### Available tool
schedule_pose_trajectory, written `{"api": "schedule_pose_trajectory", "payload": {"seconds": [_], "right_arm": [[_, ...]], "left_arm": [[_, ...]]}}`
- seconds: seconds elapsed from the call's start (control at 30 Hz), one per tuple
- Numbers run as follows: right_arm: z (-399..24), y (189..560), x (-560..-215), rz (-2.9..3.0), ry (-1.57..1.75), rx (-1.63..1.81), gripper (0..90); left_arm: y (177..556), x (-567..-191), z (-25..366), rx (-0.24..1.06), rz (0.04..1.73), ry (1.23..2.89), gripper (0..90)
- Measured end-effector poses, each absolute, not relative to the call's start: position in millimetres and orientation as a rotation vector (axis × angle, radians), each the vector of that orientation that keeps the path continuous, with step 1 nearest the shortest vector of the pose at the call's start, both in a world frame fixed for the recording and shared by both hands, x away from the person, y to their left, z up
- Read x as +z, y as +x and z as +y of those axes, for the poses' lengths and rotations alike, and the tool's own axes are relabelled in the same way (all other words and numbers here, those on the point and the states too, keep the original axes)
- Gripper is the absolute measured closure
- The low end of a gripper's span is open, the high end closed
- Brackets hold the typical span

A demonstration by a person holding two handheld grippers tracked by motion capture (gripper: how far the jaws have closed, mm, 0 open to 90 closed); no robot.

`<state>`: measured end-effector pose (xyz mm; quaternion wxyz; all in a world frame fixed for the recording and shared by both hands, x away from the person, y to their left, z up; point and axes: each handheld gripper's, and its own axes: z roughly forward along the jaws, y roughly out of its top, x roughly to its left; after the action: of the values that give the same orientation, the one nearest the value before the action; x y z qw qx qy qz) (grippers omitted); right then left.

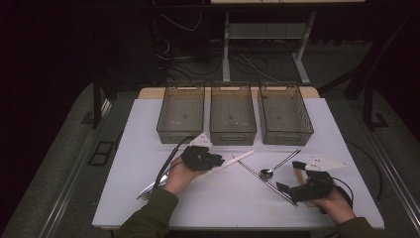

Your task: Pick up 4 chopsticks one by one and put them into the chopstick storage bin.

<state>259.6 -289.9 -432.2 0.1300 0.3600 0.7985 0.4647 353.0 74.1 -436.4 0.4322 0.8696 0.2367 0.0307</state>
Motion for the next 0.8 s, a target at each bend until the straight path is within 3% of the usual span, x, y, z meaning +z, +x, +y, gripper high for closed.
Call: {"api": "schedule_pose_trajectory", "payload": {"seconds": [0.8], "right_arm": [[-289.6, 259.2, -432.1, 2.327, 1.04, 1.348, 0.9]], "left_arm": [[355.0, -445.2, 72.6, 0.068, 0.591, 2.234, 81.7]]}}
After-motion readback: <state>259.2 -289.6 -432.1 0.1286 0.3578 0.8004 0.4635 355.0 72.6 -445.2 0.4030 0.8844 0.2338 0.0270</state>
